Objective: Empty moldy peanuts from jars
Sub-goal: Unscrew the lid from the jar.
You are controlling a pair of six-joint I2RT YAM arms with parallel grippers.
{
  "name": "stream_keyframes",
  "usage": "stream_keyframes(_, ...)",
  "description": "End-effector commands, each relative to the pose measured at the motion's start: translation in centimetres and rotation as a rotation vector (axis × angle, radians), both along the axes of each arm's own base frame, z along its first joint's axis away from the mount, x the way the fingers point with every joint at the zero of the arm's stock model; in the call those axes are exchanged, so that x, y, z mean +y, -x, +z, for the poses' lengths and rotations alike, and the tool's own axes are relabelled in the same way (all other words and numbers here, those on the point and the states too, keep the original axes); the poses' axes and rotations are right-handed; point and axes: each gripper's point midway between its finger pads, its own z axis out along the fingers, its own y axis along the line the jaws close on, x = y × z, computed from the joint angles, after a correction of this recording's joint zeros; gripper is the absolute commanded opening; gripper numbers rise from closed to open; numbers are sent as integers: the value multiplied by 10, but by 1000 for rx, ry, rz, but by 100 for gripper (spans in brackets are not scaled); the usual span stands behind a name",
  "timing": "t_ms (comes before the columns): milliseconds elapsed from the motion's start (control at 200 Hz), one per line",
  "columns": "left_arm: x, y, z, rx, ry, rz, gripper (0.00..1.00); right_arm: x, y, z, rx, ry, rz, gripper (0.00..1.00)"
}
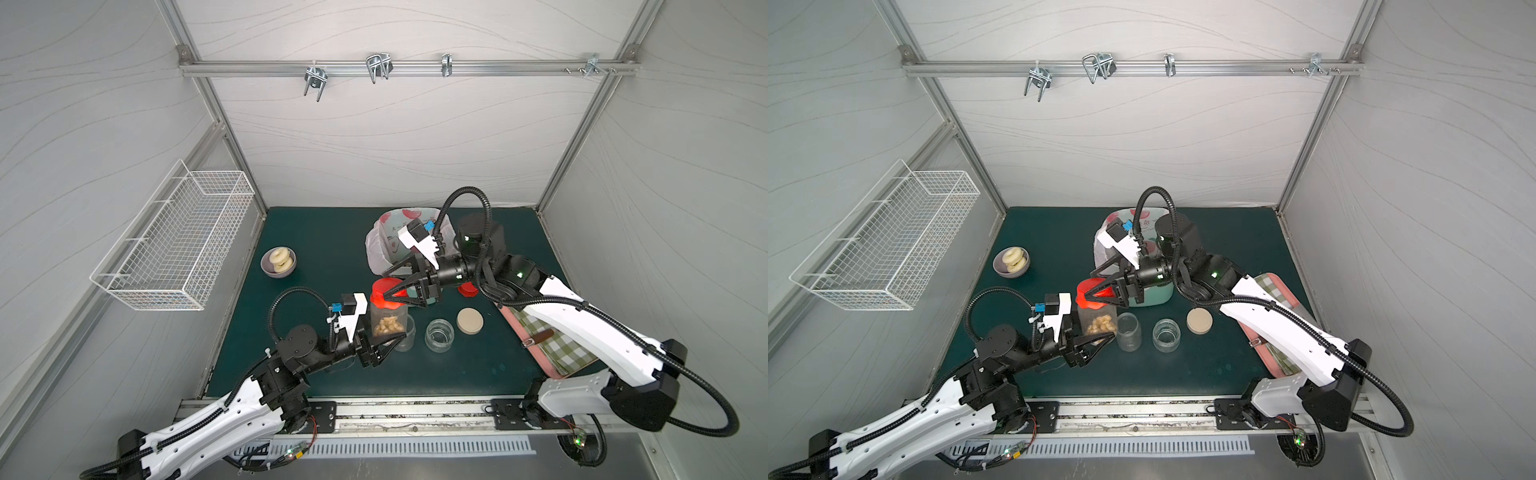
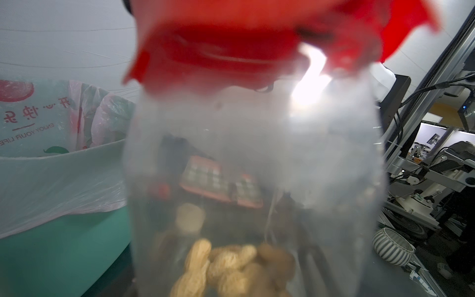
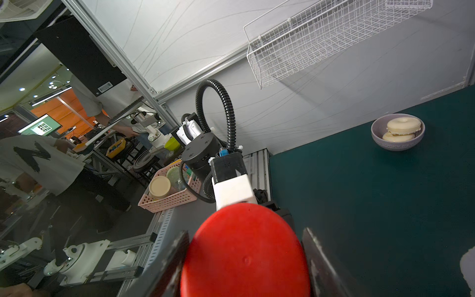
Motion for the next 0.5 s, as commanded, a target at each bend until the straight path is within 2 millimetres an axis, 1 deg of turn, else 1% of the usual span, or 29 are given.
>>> stream_keyframes(0,10,-15,20,-6,68,91,40,-11,33,10,23,-39,169,32)
stream_keyframes(230,8,-13,21,-4,71,73,39,-15,33,13,15,-57,198,31)
stream_keyframes(340,7,-13,22,-6,72,72,39,-17,31,13,16,-58,198,31)
stream_keyframes(495,6,-13,21,-3,70,68,39,-19,27,18,-1,-75,185,31)
